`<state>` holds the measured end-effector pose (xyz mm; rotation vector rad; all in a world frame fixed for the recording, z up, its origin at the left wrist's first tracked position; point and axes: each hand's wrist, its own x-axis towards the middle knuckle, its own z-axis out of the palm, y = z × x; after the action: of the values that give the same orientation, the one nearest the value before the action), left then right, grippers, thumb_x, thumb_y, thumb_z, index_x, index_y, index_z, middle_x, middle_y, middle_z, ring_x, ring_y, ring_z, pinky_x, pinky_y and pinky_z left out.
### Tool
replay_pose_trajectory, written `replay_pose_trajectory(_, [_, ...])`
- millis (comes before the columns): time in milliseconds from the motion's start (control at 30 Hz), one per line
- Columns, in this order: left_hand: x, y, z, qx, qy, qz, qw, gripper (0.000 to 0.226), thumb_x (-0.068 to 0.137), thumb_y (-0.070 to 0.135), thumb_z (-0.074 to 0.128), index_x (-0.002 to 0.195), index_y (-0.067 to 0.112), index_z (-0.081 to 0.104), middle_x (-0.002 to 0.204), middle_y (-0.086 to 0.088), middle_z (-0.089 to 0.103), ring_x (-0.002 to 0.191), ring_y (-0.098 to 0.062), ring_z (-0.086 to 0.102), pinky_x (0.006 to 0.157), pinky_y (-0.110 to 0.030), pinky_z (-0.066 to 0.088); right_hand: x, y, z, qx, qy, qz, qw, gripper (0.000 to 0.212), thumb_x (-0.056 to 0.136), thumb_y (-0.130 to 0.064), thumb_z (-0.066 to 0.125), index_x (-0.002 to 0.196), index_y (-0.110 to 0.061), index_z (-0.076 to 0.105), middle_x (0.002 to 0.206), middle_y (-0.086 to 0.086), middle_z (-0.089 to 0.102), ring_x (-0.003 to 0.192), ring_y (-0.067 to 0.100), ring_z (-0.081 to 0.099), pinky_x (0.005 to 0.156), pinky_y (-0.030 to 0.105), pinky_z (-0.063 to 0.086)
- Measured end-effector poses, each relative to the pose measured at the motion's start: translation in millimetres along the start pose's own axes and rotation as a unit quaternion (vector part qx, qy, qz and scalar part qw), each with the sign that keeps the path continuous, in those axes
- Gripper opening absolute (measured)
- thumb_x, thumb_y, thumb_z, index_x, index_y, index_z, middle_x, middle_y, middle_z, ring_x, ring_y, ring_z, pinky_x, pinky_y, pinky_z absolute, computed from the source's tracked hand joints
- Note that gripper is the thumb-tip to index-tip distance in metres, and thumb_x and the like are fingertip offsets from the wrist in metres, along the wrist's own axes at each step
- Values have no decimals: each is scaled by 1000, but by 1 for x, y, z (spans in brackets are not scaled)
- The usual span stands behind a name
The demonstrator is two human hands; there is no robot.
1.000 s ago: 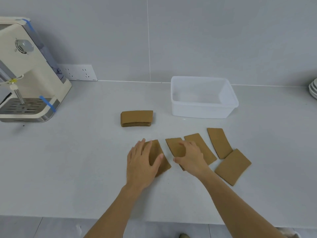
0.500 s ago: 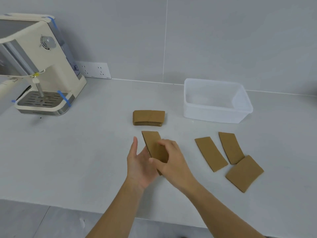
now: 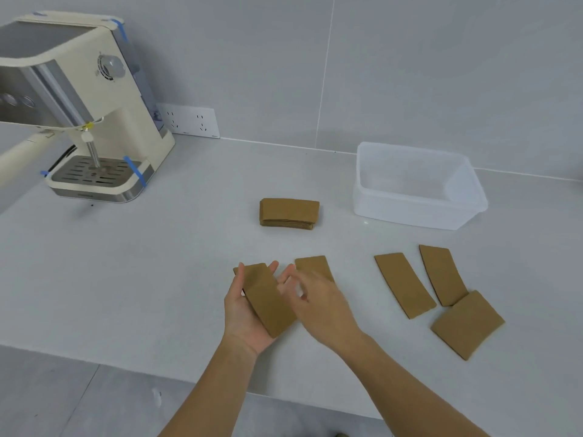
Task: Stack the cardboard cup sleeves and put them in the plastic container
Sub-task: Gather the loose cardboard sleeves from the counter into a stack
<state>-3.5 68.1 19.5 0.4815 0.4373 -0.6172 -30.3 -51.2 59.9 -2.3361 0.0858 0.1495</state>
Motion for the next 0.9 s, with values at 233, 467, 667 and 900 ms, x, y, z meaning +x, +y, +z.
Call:
replay_pose_trajectory(233, [3,12,-18,-36,20,34,999,70,78,60,54,130,12,53,123,-16,64,119,-31,57,101,-57,40,13,34,3,-182,39,108,977,65,91,-48,42,144,-16,22,148,6,34,136,23,32,109,36,26])
replay_pose_trajectory(467, [1,15,-21,-45,21,43,998,69,79,59,53,128,12,54,123,-16,64,118,-30,57,101,-56,39,6,50,18,-231,3,137,963,71,93,-51,33,149,-18,5,158,10,10,146,25,8,117,40,11])
replay_pose_trajectory(667, [3,15,-21,-40,22,42,998,68,79,58,54,128,12,54,124,-16,64,117,-30,58,100,-55,41,4,45,14,-275,-28,110,955,57,96,-42,32,145,-14,19,156,13,16,145,29,12,115,40,17])
replay_pose_trajectory(900, [5,12,-15,-38,23,39,998,66,79,57,54,127,12,55,122,-16,65,116,-30,59,98,-53,44,7,37,-9,-216,-27,122,968,46,89,-31,50,129,-12,38,129,8,50,119,25,46,98,35,37])
